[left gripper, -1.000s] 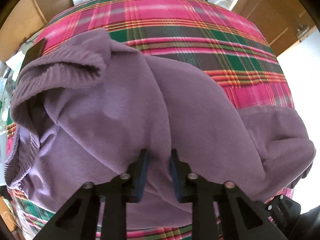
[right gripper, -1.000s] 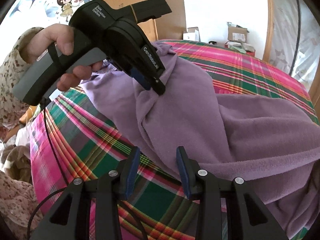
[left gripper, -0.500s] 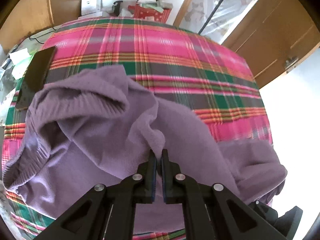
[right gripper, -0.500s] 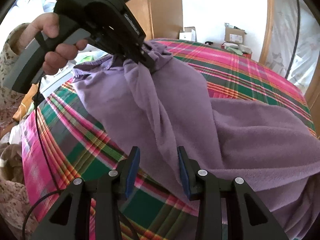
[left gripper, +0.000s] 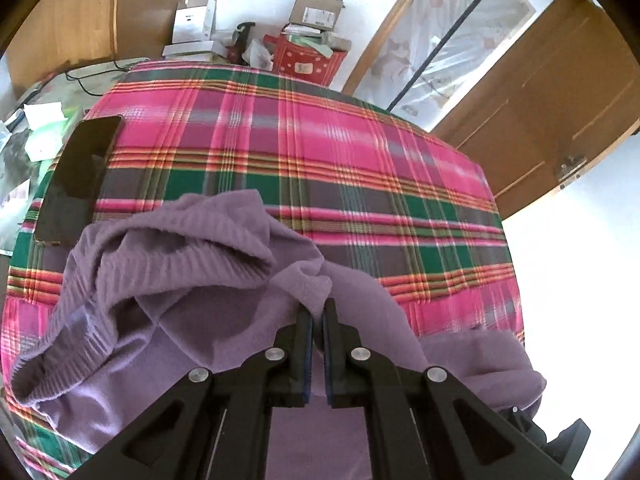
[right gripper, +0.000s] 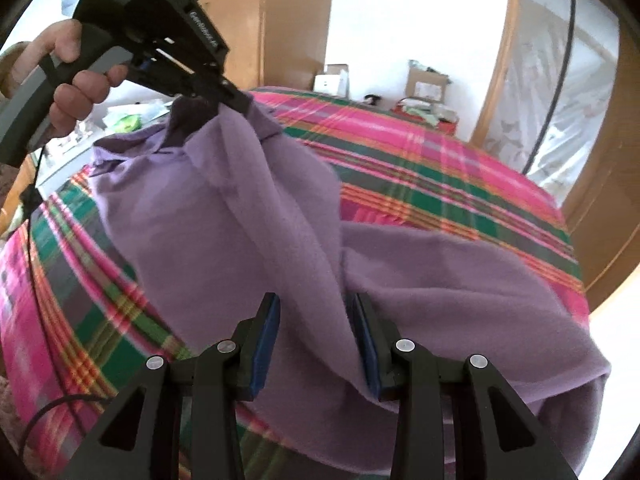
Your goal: Fold clothes
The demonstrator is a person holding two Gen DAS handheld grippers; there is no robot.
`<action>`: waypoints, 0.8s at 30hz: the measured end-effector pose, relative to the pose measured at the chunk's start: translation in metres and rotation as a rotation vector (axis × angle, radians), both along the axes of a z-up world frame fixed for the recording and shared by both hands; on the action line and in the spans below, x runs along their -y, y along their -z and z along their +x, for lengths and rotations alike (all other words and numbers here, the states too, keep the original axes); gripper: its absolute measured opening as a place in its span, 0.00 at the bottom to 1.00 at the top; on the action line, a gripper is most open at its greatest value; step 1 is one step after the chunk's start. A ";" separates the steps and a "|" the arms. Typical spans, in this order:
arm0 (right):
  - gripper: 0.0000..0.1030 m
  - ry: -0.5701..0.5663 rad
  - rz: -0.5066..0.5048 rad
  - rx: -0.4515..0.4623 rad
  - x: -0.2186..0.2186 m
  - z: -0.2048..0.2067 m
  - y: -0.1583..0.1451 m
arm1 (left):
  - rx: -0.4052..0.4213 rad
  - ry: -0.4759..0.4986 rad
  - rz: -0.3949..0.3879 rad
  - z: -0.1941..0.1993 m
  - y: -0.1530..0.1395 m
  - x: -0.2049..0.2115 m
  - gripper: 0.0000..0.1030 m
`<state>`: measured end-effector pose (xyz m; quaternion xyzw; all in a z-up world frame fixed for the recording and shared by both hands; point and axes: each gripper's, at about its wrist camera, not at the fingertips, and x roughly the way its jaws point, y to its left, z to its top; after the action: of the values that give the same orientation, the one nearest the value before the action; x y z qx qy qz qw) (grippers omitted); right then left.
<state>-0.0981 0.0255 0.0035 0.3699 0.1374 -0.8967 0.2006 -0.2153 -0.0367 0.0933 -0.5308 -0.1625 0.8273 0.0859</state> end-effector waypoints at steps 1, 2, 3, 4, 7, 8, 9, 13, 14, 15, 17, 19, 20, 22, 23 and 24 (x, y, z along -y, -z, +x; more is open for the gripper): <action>0.37 0.006 0.000 -0.002 -0.001 -0.002 -0.001 | 0.001 0.001 0.000 -0.002 0.001 -0.001 0.04; 0.30 0.010 0.003 -0.005 -0.001 -0.004 -0.002 | 0.002 0.002 0.000 -0.004 0.003 -0.001 0.04; 0.27 0.013 0.006 -0.009 -0.001 -0.006 -0.003 | 0.002 0.004 -0.001 -0.005 0.004 -0.002 0.04; 0.23 0.015 0.008 -0.012 -0.001 -0.008 -0.004 | 0.003 0.005 -0.001 -0.006 0.004 -0.002 0.04; 0.10 0.019 0.008 -0.023 -0.001 -0.014 -0.008 | 0.004 -0.002 0.003 -0.011 0.007 0.000 0.04; 0.09 0.019 0.011 -0.028 0.000 -0.016 -0.009 | 0.004 -0.006 0.004 -0.012 0.008 0.001 0.04; 0.08 0.019 0.016 -0.034 0.000 -0.019 -0.012 | 0.004 -0.010 0.004 -0.013 0.008 0.001 0.04; 0.06 0.042 0.035 -0.060 0.003 -0.033 -0.021 | -0.005 -0.027 0.013 -0.020 0.007 0.005 0.04; 0.06 0.049 0.037 -0.059 0.003 -0.039 -0.023 | -0.007 -0.033 0.017 -0.021 0.007 0.006 0.04; 0.06 0.058 0.041 -0.057 0.003 -0.045 -0.025 | -0.009 -0.038 0.020 -0.023 0.007 0.007 0.04; 0.05 0.077 0.051 -0.052 0.004 -0.057 -0.030 | -0.011 -0.048 0.021 -0.028 0.007 0.008 0.04; 0.05 0.091 0.052 -0.052 0.005 -0.070 -0.035 | -0.014 -0.054 0.022 -0.033 0.008 0.010 0.04; 0.05 0.098 0.051 -0.052 0.005 -0.076 -0.038 | -0.016 -0.062 0.027 -0.036 0.008 0.012 0.04; 0.05 0.113 0.042 -0.053 0.005 -0.090 -0.044 | -0.018 -0.072 0.034 -0.040 0.009 0.014 0.04; 0.05 0.122 0.047 -0.053 0.006 -0.097 -0.046 | -0.018 -0.077 0.038 -0.043 0.009 0.015 0.04; 0.05 0.129 0.050 -0.053 0.006 -0.103 -0.048 | -0.017 -0.082 0.041 -0.046 0.010 0.016 0.04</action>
<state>-0.2007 0.0192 0.0514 0.3589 0.1410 -0.9136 0.1291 -0.2611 -0.0525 0.0833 -0.5146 -0.2001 0.8312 0.0643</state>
